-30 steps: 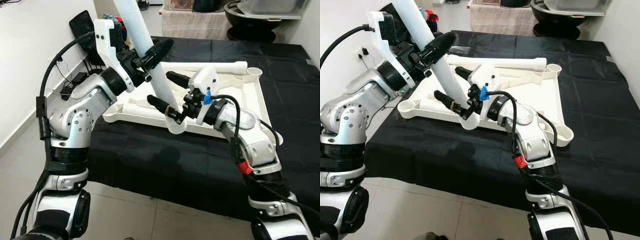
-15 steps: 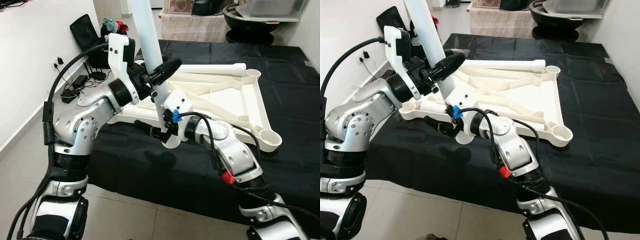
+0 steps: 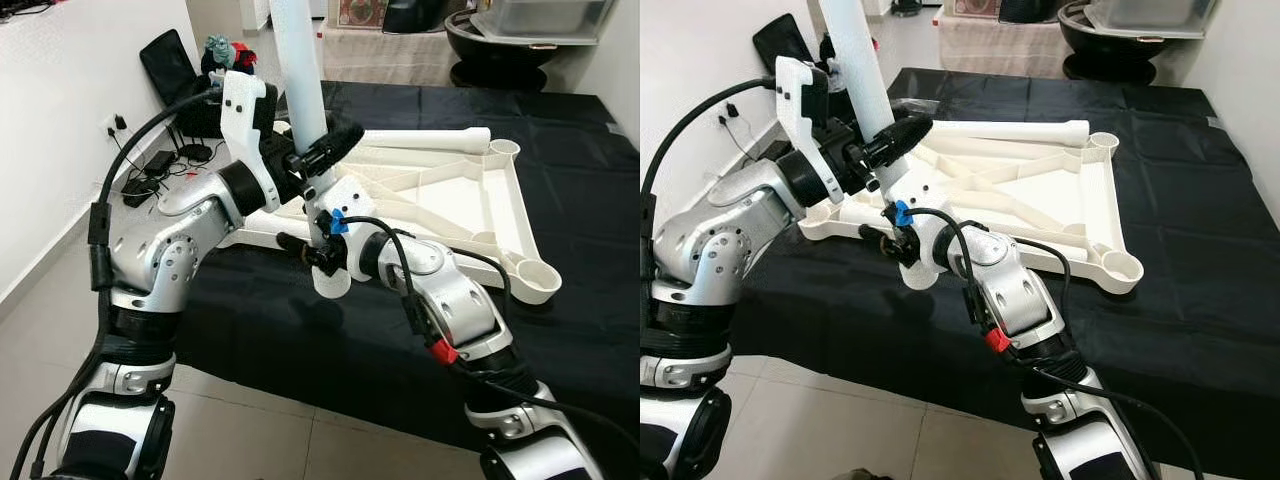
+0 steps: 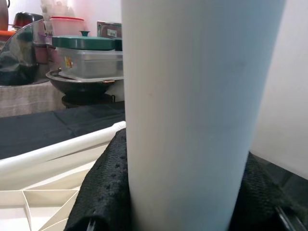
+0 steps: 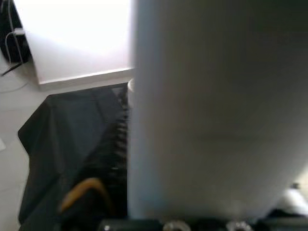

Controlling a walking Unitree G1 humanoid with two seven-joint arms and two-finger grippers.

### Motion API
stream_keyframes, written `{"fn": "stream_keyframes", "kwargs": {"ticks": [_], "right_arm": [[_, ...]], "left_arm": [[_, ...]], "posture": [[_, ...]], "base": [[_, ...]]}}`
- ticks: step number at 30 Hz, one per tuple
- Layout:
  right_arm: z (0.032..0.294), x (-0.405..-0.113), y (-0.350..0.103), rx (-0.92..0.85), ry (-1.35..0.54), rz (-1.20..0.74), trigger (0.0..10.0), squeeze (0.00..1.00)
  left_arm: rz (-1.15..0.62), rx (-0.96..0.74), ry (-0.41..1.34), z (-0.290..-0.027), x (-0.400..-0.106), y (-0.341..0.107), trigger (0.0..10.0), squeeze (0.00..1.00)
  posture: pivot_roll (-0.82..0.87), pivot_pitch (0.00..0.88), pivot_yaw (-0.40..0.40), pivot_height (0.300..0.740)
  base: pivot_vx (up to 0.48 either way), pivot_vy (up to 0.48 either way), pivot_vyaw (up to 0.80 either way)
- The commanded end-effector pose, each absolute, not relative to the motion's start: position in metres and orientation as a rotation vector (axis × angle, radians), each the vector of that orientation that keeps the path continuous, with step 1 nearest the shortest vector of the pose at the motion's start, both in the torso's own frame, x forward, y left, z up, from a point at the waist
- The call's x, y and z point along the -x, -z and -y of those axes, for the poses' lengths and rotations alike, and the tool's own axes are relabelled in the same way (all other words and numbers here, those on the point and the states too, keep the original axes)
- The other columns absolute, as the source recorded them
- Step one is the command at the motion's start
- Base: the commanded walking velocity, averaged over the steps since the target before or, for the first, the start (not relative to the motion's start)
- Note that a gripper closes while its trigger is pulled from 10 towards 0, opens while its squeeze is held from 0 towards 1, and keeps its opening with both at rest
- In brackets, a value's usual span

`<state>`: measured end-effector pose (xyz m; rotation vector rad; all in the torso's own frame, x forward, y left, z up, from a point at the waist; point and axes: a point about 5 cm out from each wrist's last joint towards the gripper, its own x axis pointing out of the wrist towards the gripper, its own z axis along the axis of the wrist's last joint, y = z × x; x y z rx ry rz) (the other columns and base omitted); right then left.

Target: Building children table

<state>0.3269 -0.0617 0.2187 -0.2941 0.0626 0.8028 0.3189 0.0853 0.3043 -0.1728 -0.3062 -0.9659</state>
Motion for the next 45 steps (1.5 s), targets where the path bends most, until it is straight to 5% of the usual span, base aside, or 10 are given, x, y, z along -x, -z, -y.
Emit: {"fn": "stream_keyframes", "kwargs": {"ticks": [1,17,18,19,38,39,40,41,42,45], "right_arm": [[0.052,-0.326,-0.219,0.276,-0.825,-0.065,0.0,0.0],[0.05,-0.326,-0.222,0.238,-0.791,-0.067,0.0,0.0],[0.05,-0.326,-0.222,0.232,-0.777,-0.062,0.0,0.0],[0.051,-0.327,-0.222,0.227,-0.766,-0.056,0.0,0.0],[0.097,-0.348,-0.225,0.154,-0.472,-0.013,0.0,0.0],[0.104,-0.35,-0.225,0.144,-0.438,-0.007,3.7,0.0],[0.104,-0.35,-0.225,0.144,-0.438,-0.007,3.7,0.0],[0.11,-0.351,-0.225,0.128,-0.41,0.005,6.2,0.0],[0.116,-0.352,-0.227,0.104,-0.387,0.023,10.0,0.0],[0.128,-0.351,-0.235,0.027,-0.338,0.08,10.0,0.0]], "left_arm": [[0.353,0.17,1.065,-0.072,-0.307,-0.31,0.0,0.0],[0.362,0.187,1.088,-0.065,-0.301,-0.307,0.0,0.0],[0.373,0.196,1.091,-0.065,-0.301,-0.307,0.5,1.0],[0.387,0.199,1.092,-0.065,-0.3,-0.308,10.0,1.0],[0.572,0.363,0.6,-0.154,-0.317,-0.348,10.0,1.0],[0.551,0.382,0.493,-0.166,-0.321,-0.341,10.0,1.0],[0.551,0.382,0.493,-0.166,-0.321,-0.341,10.0,1.0],[0.524,0.401,0.4,-0.176,-0.324,-0.332,10.0,0.69],[0.491,0.393,0.283,-0.188,-0.327,-0.321,10.0,0.0],[0.373,0.372,0.117,-0.207,-0.326,-0.288,10.0,0.0]], "posture": [[-0.08,0.004,0.051,0.74],[-0.09,0.0,0.05,0.74],[-0.09,0.0,0.053,0.74],[-0.09,0.0,0.052,0.74],[-0.08,0.027,0.04,0.74],[-0.08,0.03,0.041,0.74],[-0.08,0.03,0.041,0.74],[-0.08,0.03,0.043,0.74],[-0.07,0.027,0.044,0.74],[-0.07,0.026,0.041,0.74]], "base": [[0.0,0.0,0.0],[0.0,0.0,0.0],[0.0,0.0,0.0],[0.0,0.0,0.0],[0.0,0.0,0.0],[0.0,0.0,0.0],[0.0,0.0,0.0],[0.0,0.0,0.0],[0.0,0.0,0.0],[0.0,0.0,0.0]]}}
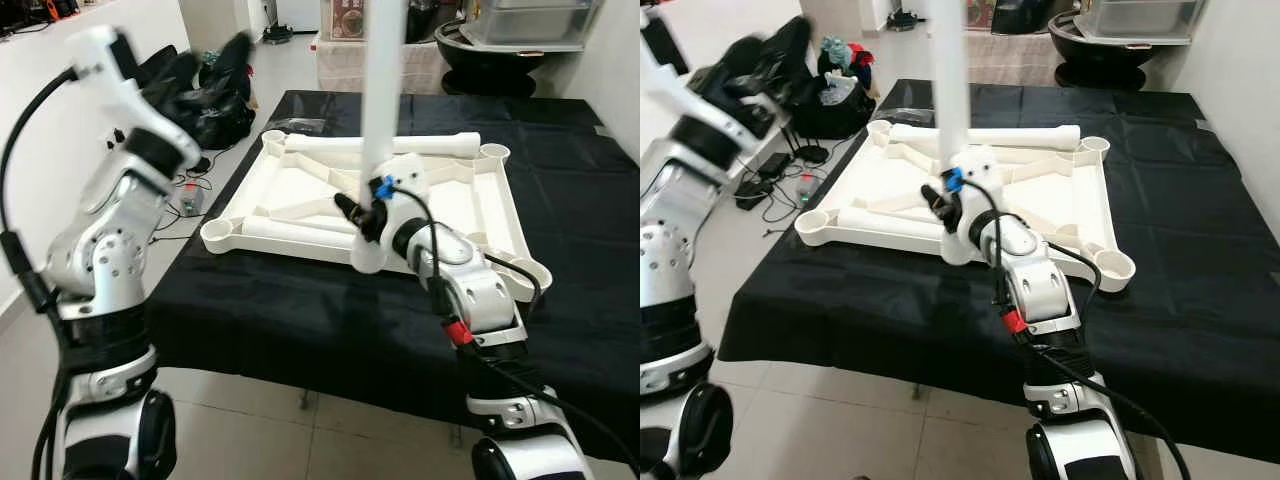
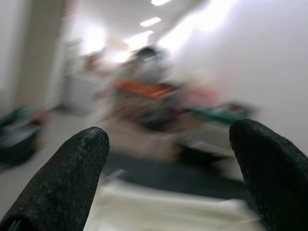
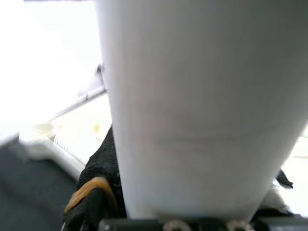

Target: Building children table

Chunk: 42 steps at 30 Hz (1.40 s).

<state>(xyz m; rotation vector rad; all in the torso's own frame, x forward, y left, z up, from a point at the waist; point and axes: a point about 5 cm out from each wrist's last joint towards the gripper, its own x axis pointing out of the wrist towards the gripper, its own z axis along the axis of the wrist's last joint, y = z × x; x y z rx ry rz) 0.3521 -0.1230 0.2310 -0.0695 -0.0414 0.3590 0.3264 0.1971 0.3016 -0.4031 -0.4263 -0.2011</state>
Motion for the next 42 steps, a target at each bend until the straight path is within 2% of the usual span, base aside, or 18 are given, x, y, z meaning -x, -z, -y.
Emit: {"fn": "stream_keyframes", "kwargs": {"ticks": [1,4,7,13,15,17,18,19,21,26,32,42], "right_arm": [[0.13,-0.351,-0.237,0.012,-0.332,0.091,10.0,0.0],[0.131,-0.348,-0.24,-0.01,-0.329,0.12,10.0,0.0],[0.13,-0.343,-0.239,-0.031,-0.343,0.137,10.0,0.0],[0.124,-0.339,-0.234,-0.058,-0.36,0.13,10.0,0.0],[0.114,-0.334,-0.228,-0.044,-0.389,0.112,10.0,0.0],[0.108,-0.328,-0.223,-0.027,-0.4,0.124,10.0,0.0],[0.108,-0.328,-0.223,-0.027,-0.4,0.124,10.0,0.0],[0.105,-0.325,-0.219,-0.018,-0.411,0.13,10.0,0.0],[0.102,-0.322,-0.218,-0.006,-0.431,0.142,10.0,0.0],[0.102,-0.319,-0.214,-0.042,-0.454,0.131,10.0,0.0],[0.098,-0.316,-0.21,-0.022,-0.475,0.125,10.0,0.0],[0.099,-0.319,-0.215,0.02,-0.456,0.148,10.0,0.0]], "left_arm": [[0.359,0.353,0.102,-0.209,-0.324,-0.282,10.0,0.0],[0.304,0.293,0.075,-0.209,-0.318,-0.262,10.0,0.0],[0.226,0.297,0.082,-0.2,-0.31,-0.237,10.0,0.0],[0.172,0.31,0.098,-0.188,-0.303,-0.217,10.0,0.0],[0.12,0.323,0.146,-0.174,-0.298,-0.203,10.0,0.0],[0.092,0.291,0.219,-0.154,-0.29,-0.194,10.0,0.0],[0.092,0.291,0.219,-0.154,-0.29,-0.194,10.0,0.0],[0.09,0.251,0.268,-0.14,-0.284,-0.191,10.0,0.0],[0.083,0.245,0.286,-0.132,-0.281,-0.187,10.0,0.0],[0.09,0.239,0.3,-0.125,-0.28,-0.188,10.0,0.0],[0.107,0.23,0.276,-0.129,-0.282,-0.191,10.0,0.0],[0.012,0.213,0.208,-0.13,-0.285,-0.178,10.0,0.0]], "posture": [[-0.07,0.027,0.042,0.74],[-0.06,0.027,0.045,0.74],[-0.07,0.025,0.034,0.74],[-0.06,0.025,0.039,0.74],[-0.07,0.025,0.052,0.74],[-0.05,0.024,0.028,0.74],[-0.05,0.024,0.028,0.74],[-0.07,0.03,0.045,0.74],[-0.07,0.029,0.041,0.74],[-0.07,0.032,0.032,0.74],[-0.07,0.035,0.031,0.74],[-0.07,0.042,0.039,0.74]], "base": [[0.0,0.0,0.0],[0.0,0.0,0.0],[0.0,0.0,0.0],[0.0,0.0,0.0],[0.0,-0.193,0.0],[0.0,-0.472,0.0],[0.0,-0.472,0.0],[0.0,-0.472,0.0],[0.0,-0.472,0.0],[0.0,-0.469,0.0],[0.0,-0.469,0.0],[0.0,0.048,0.0]]}}
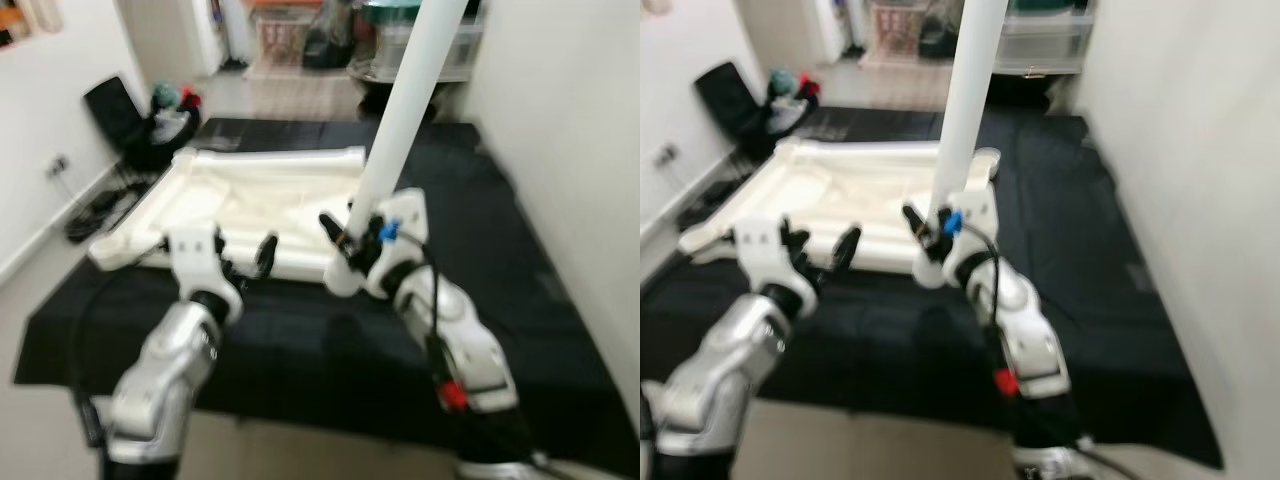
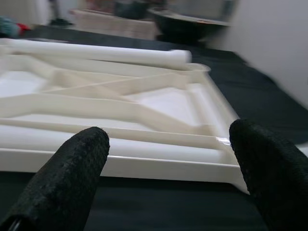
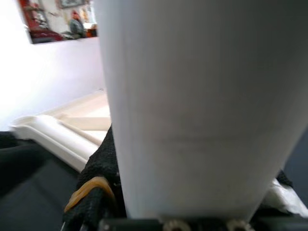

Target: Building children table

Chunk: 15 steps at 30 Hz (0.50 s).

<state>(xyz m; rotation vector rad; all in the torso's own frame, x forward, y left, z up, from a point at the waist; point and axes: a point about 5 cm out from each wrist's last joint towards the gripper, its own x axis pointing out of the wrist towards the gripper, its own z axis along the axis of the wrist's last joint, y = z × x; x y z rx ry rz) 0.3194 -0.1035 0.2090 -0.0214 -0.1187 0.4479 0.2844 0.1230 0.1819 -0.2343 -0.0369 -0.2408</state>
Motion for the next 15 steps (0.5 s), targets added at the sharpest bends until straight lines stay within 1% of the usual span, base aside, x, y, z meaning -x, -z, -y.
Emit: {"fn": "stream_keyframes", "kwargs": {"ticks": [1,3,5,11,13,15], "right_arm": [[0.0986,-0.3189,-0.2153,0.02,-0.456,0.148,10.0,0.0],[0.0998,-0.3194,-0.2167,0.019,-0.452,0.152,10.0,0.0],[0.1004,-0.3205,-0.2172,0.021,-0.447,0.156,10.0,0.0],[0.0995,-0.3217,-0.2189,0.026,-0.45,0.161,10.0,0.0],[0.099,-0.3218,-0.2199,0.031,-0.453,0.163,10.0,0.0],[0.098,-0.3226,-0.221,0.025,-0.455,0.162,10.0,0.0]], "left_arm": [[0.012,0.213,0.208,-0.1296,-0.285,-0.1779,10.0,0.0],[0.024,0.201,0.203,-0.1296,-0.2851,-0.1786,10.0,0.0],[0.047,0.17,0.194,-0.1309,-0.2863,-0.182,10.0,0.0],[0.074,0.157,0.21,-0.1278,-0.2887,-0.1849,10.0,0.0],[0.074,0.144,0.207,-0.1274,-0.2888,-0.1852,10.0,0.0],[0.048,0.108,0.207,-0.1272,-0.289,-0.1815,10.0,0.0]], "posture": [[-0.07,0.042,0.039,0.74],[-0.07,0.041,0.039,0.74],[-0.07,0.04,0.042,0.74],[-0.07,0.033,0.035,0.74],[-0.07,0.031,0.035,0.74],[-0.07,0.024,0.04,0.74]], "base": [[0.0,0.48,0.0],[0.0,0.48,0.0],[0.0,0.0,0.0],[0.0,0.0,0.0],[0.0,0.0,-0.43],[0.0,0.0,-0.8]]}}
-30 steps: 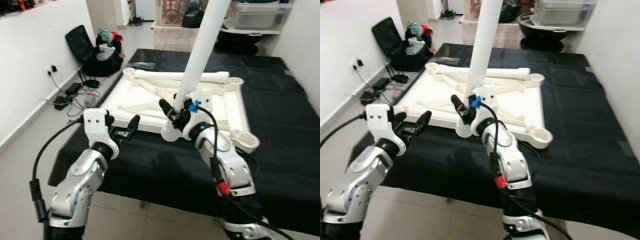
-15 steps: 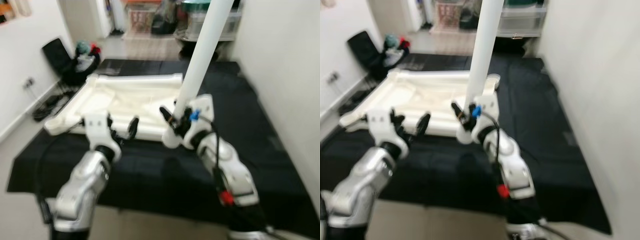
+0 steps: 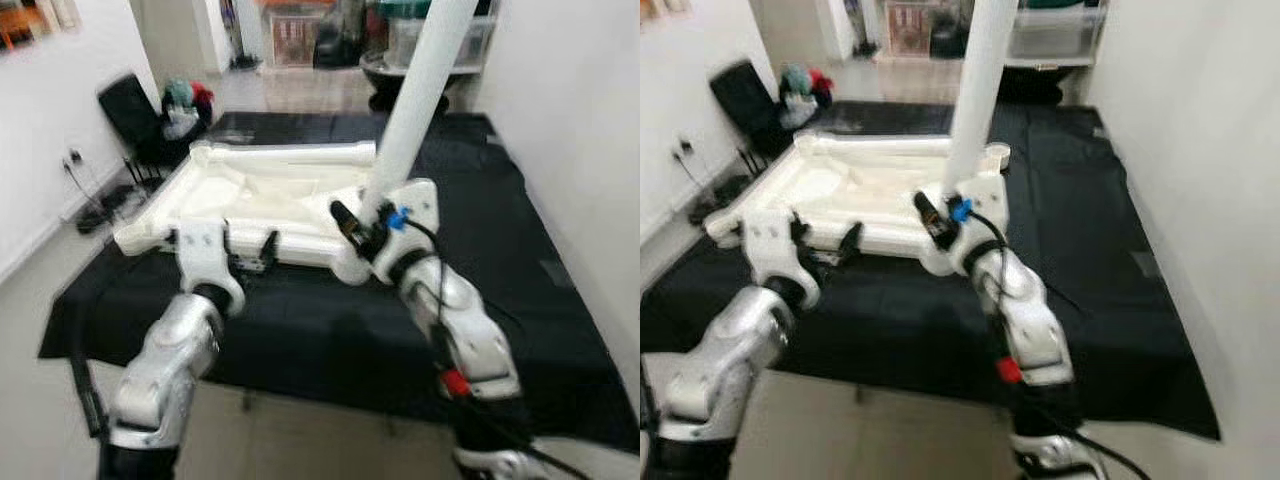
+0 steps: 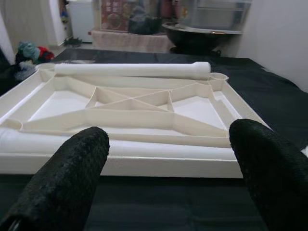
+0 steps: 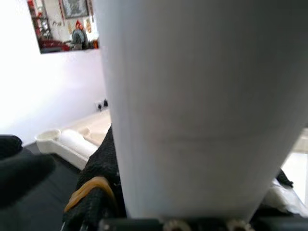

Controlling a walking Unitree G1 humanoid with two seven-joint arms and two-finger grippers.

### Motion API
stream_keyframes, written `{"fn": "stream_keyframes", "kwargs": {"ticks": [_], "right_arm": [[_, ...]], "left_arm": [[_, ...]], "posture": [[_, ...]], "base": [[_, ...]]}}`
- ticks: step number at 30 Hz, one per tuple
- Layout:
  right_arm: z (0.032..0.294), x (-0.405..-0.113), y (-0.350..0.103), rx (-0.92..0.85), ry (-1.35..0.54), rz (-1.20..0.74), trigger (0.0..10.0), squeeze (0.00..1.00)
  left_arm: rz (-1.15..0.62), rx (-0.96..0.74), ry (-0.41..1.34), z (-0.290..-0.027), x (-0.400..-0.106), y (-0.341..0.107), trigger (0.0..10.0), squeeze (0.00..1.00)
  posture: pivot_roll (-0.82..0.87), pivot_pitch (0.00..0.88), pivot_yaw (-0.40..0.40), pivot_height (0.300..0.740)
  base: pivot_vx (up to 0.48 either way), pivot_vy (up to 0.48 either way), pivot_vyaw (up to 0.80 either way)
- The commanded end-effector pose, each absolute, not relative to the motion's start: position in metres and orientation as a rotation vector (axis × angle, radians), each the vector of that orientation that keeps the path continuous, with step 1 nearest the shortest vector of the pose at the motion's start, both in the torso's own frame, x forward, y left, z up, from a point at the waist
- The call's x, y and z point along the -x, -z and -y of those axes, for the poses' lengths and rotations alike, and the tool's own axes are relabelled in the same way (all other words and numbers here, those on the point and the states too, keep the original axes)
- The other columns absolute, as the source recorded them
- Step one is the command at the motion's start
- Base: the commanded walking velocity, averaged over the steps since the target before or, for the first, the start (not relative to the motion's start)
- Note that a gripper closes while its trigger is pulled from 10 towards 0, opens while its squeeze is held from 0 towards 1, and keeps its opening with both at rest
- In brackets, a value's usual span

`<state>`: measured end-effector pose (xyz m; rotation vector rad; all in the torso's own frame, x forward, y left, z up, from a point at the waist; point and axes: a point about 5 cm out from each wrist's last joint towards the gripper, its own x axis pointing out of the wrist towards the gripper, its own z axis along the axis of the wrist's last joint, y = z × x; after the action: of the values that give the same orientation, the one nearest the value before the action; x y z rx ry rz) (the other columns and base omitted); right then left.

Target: Building children table

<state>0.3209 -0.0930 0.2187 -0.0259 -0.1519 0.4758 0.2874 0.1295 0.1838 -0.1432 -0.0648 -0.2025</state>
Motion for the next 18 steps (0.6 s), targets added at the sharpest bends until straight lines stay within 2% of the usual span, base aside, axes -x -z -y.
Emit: {"fn": "stream_keyframes", "kwargs": {"ticks": [1,2,5,8,12,14,17,18], "right_arm": [[0.098,-0.3226,-0.221,0.025,-0.455,0.162,10.0,0.0],[0.0976,-0.3229,-0.2212,0.021,-0.454,0.162,10.0,0.0],[0.0969,-0.3235,-0.2227,0.021,-0.448,0.174,10.0,0.0],[0.0936,-0.3242,-0.2195,0.011,-0.471,0.142,10.0,0.0],[0.0925,-0.3216,-0.2178,0.008,-0.495,0.15,10.0,0.0],[0.0927,-0.3188,-0.2177,0.056,-0.527,0.154,10.0,0.0],[0.0932,-0.3164,-0.2198,0.022,-0.548,0.185,10.0,0.0],[0.094,-0.3166,-0.2193,0.016,-0.539,0.18,10.0,0.0]], "left_arm": [[0.048,0.108,0.207,-0.1272,-0.289,-0.1815,10.0,0.0],[0.035,0.091,0.206,-0.1276,-0.2891,-0.1792,10.0,0.0],[0.033,0.083,0.212,-0.1292,-0.2893,-0.1785,10.0,0.0],[0.051,0.069,0.219,-0.1304,-0.2908,-0.1823,10.0,0.0],[0.053,0.064,0.227,-0.1283,-0.2903,-0.1818,10.0,0.0],[0.054,0.061,0.237,-0.1255,-0.289,-0.1817,10.0,0.0],[0.055,0.059,0.243,-0.1232,-0.2878,-0.1816,10.0,0.0],[0.053,0.059,0.244,-0.1228,-0.2873,-0.1812,10.0,0.0]], "posture": [[-0.07,0.024,0.04,0.74],[-0.07,0.023,0.041,0.74],[-0.07,0.019,0.043,0.74],[-0.07,0.016,0.045,0.74],[-0.07,0.018,0.047,0.74],[-0.07,0.025,0.049,0.74],[-0.07,0.031,0.048,0.74],[-0.07,0.034,0.049,0.74]], "base": [[0.0,0.0,-0.8],[0.0,0.0,-0.8],[0.0,0.0,0.0],[0.0,0.0,-0.8],[0.0,0.0,0.0],[0.0,0.0,0.8],[0.0,0.0,0.8],[0.0,0.0,0.0]]}}
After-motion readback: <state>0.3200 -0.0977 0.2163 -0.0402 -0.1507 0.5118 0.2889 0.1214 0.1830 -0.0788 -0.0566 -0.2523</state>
